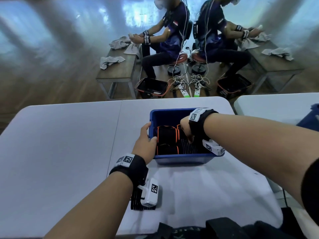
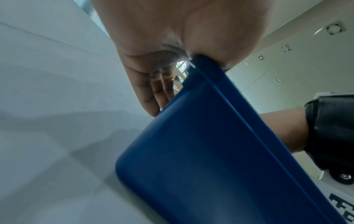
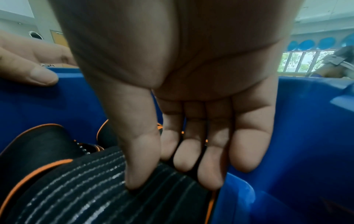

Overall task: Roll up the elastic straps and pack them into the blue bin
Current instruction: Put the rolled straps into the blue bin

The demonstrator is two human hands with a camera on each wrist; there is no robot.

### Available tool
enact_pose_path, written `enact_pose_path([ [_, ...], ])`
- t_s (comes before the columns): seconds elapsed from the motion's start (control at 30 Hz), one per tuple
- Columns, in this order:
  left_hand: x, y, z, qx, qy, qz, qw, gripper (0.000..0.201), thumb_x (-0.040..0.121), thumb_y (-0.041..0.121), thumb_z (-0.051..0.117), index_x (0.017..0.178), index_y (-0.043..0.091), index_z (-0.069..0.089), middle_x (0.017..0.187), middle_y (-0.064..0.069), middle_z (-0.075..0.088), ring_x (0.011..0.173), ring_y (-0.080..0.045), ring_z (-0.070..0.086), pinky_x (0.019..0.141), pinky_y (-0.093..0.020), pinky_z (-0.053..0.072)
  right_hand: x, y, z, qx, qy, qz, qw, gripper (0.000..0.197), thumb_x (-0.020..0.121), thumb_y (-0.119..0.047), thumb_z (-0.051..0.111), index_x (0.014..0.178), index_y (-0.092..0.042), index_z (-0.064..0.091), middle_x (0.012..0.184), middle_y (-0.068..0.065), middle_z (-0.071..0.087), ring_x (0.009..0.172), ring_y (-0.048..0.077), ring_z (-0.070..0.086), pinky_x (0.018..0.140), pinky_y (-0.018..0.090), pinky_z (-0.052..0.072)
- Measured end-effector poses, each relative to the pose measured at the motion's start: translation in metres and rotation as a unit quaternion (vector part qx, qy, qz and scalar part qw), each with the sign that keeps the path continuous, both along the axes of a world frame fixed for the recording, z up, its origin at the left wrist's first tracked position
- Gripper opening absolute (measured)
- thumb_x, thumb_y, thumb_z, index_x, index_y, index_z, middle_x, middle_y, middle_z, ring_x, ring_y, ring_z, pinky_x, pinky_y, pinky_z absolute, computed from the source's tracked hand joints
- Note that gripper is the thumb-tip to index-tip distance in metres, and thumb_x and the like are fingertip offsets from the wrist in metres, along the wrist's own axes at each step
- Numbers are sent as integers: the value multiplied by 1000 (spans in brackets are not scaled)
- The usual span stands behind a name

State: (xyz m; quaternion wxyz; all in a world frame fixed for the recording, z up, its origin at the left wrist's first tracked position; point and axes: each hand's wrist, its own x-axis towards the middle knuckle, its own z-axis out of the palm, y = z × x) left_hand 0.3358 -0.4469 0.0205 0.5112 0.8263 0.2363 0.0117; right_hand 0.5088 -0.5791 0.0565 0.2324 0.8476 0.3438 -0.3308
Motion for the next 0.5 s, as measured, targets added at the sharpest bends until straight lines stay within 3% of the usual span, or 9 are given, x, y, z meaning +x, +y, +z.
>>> enact_pose_path([
  [0.13, 0, 4, 1, 10, 16, -5, 1000, 58, 99, 26, 52, 147, 47, 27, 97, -10, 68, 86, -29, 71, 82, -51, 60, 1, -7, 2, 14, -14, 7, 1000, 28, 62, -38, 88, 70, -16, 72, 72, 0, 73, 76, 24, 74, 77, 41, 62],
  [0.2, 2, 10, 4, 9, 21, -16, 1000, 56, 99, 29, 56, 147, 44, 31, 100, -11, 68, 88, -27, 71, 81, -51, 61, -4, -12, 12, 41, -3, -19, 999, 25, 68, -34, 87, 69, -15, 70, 67, 0, 70, 68, 22, 68, 72, 34, 60],
  [0.27, 3, 18, 8, 2, 19, -32, 999, 51, 99, 32, 57, 145, 40, 37, 102, -6, 67, 92, -25, 71, 82, -51, 61, -11, -19, 25, 81, 8, -53, 995, 23, 72, -28, 86, 74, -13, 69, 66, -1, 64, 61, 19, 60, 63, 28, 51],
  [0.4, 7, 44, 14, 39, 23, -80, 996, 47, 92, 40, 66, 136, 40, 49, 106, 6, 67, 100, -20, 69, 91, -50, 57, -30, -35, 58, 170, -4, -103, 980, 31, 75, -25, 85, 98, -10, 71, 76, 1, 68, 56, 12, 55, 55, 24, 44],
  [0.5, 15, 57, 15, 81, 23, -125, 989, 54, 84, 45, 74, 133, 43, 51, 104, 12, 67, 98, -17, 69, 94, -50, 55, -56, -43, 76, 255, -15, -122, 959, 26, 74, -25, 83, 94, -18, 68, 83, -5, 69, 70, 14, 61, 61, 25, 45],
])
